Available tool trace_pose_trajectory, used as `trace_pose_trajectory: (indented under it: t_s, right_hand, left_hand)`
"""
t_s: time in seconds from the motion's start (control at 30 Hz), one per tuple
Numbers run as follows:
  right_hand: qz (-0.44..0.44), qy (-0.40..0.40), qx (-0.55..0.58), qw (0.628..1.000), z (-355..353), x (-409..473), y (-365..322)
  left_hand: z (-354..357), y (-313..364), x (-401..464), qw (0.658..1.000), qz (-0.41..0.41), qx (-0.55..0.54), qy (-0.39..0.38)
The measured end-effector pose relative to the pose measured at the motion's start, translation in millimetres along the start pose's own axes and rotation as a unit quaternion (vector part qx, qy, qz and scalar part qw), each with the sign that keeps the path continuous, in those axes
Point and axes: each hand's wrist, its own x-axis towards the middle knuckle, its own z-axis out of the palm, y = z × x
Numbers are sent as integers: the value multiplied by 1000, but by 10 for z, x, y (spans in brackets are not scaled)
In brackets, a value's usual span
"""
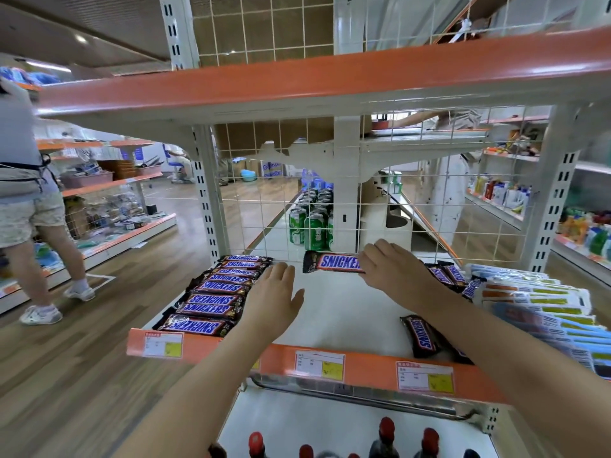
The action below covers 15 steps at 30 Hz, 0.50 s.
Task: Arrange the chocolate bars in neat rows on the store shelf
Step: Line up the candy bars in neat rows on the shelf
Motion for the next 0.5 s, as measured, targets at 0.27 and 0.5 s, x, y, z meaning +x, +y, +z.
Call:
trace_pose_trajectory:
  t_s: [0.27,0.5]
  right_hand:
    - [-39,90,25,995,-231,107,-143]
    - [-59,146,34,987,-235,229,-267]
  left_hand:
    - [-222,-69,-212,999,19,5,32]
    - [-348,-189,-271,998,14,7,59]
